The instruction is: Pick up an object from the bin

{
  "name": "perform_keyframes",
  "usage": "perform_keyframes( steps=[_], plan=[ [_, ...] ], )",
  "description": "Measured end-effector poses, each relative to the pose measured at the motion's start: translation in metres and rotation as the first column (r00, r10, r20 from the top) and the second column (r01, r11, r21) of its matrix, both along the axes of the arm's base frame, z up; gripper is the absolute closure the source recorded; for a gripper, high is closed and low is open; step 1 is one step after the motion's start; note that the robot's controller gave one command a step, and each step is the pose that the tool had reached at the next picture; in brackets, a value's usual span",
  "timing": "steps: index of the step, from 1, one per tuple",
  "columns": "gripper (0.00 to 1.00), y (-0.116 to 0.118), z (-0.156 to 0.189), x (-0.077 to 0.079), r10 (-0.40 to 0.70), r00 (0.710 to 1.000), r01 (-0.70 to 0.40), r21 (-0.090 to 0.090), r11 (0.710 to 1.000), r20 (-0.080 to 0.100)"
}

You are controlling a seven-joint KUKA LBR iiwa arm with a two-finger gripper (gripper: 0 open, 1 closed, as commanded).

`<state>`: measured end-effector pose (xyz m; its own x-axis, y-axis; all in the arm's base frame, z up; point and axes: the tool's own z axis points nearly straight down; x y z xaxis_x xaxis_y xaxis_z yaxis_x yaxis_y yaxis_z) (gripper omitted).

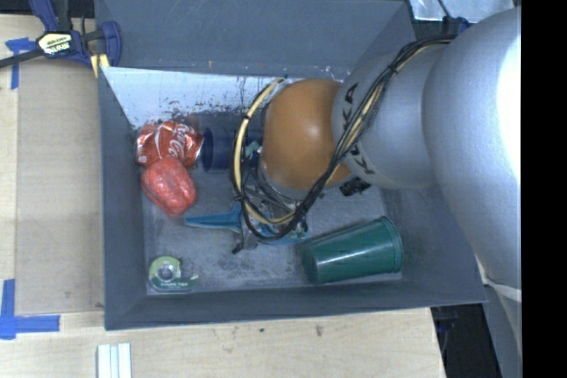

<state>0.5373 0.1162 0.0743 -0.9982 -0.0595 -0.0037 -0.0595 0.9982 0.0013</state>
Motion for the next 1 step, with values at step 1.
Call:
perform_keyframes(
  steps=[1],
  plan=[
    [1.0,-0.0005,0.0192,-0.0017,0.0,1.0,0.0,-0.002,1.0,-0.007]
  ],
)
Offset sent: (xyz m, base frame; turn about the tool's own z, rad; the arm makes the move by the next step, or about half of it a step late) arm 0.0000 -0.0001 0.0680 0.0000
